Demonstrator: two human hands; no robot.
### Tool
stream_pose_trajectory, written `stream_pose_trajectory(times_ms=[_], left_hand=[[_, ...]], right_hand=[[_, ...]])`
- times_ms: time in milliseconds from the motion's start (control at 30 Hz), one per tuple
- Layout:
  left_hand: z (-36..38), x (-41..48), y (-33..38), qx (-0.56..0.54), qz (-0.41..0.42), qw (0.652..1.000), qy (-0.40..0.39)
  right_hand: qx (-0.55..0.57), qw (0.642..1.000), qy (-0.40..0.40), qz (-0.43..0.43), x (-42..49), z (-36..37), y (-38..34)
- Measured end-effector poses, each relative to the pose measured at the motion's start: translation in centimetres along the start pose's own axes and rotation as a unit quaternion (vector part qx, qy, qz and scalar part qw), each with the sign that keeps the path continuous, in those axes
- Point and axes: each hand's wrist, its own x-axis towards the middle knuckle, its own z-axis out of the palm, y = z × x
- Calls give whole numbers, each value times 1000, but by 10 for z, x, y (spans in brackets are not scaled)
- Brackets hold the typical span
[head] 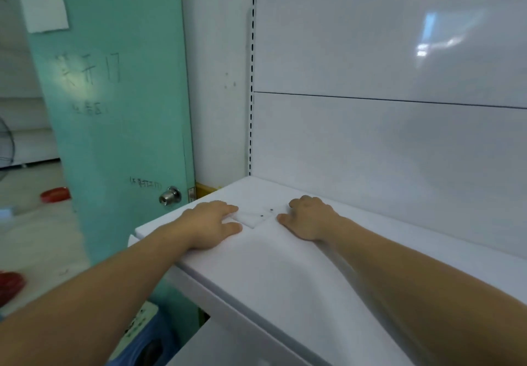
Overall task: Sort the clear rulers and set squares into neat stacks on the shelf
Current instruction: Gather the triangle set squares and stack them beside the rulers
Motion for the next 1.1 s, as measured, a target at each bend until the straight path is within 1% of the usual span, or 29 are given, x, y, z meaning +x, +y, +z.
stream_pose_trajectory(times_ms=[67, 200, 233, 333, 433, 567, 700, 767, 867, 933, 1000, 1100], left_hand=[[-2, 18, -3, 5, 19, 1000, -14], [-8, 39, -9, -25, 74, 997, 21], [-9, 41, -9, -30, 82, 996, 20], [-10, 45, -13, -14, 105, 994, 19], [-11, 41, -15, 6, 135, 991, 25], [-13, 25, -15, -8, 193, 981, 13], [-12, 4, -11, -39, 248, 968, 3], [-10, -4, -6, -36, 283, 958, -16], [-5, -14, -3, -53, 288, 955, -34], [-5, -18, -3, -65, 291, 954, -25], [-5, -22, -1, -54, 295, 954, -13], [-2, -33, 4, -51, 278, 959, -3]], right_hand=[[9, 1000, 4, -3, 20, 0, -1], [34, 999, 9, -18, 38, -4, -3], [33, 999, 8, -16, 40, -6, -3], [38, 999, 5, 20, 35, -10, -5], [2, 998, 15, 55, 14, -11, -11], [-36, 993, 26, 111, -26, -9, -22], [-3, 988, 56, 147, -67, 1, -29], [11, 985, 71, 158, -89, 4, -33], [24, 982, 76, 173, -118, 5, -37], [10, 981, 83, 174, -134, 4, -38], [-4, 981, 90, 172, -150, 3, -38], [-5, 981, 84, 176, -169, 0, -38]])
